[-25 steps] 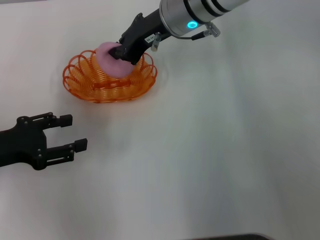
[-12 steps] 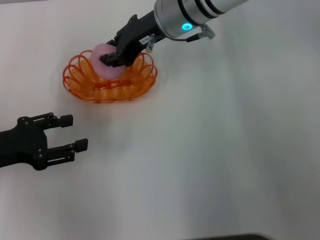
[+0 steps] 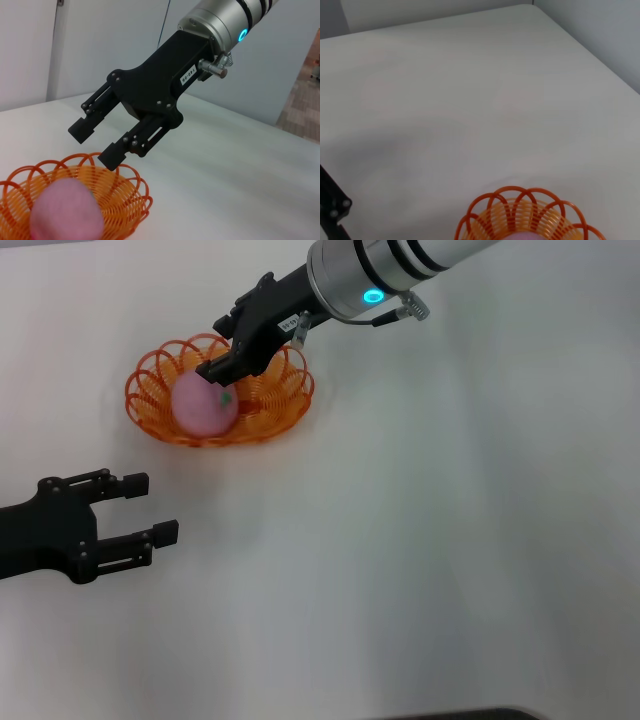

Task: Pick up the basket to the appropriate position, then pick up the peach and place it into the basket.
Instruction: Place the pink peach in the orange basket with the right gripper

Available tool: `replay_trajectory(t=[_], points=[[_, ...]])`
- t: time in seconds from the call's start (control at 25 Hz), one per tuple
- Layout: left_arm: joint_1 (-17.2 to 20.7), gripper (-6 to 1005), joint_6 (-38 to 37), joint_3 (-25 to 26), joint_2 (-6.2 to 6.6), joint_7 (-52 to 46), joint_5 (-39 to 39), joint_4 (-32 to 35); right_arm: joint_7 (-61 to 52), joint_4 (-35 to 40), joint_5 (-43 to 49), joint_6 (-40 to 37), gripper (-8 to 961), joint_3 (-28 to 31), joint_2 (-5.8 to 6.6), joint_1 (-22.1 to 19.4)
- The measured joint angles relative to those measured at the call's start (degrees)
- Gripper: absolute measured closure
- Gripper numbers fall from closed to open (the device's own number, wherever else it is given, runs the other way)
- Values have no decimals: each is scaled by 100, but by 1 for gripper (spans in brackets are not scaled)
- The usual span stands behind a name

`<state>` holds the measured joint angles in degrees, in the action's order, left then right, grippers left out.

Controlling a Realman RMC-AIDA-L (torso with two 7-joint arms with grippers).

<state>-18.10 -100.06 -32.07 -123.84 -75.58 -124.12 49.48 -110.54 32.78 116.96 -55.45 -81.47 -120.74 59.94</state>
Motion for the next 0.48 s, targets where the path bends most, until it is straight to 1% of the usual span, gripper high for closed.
replay_trajectory(t=[0.24,0.36,0.48], points=[[0,263,5,6,0,0,0,-1,35,17,-88,-14,326,-11,-1,-23],[0,263,30,8,0,0,0,-1,93,135,-236,-123,324,-11,27,-121],[0,263,61,9,0,0,1,0,109,388,-293,-268,322,13,49,-309]])
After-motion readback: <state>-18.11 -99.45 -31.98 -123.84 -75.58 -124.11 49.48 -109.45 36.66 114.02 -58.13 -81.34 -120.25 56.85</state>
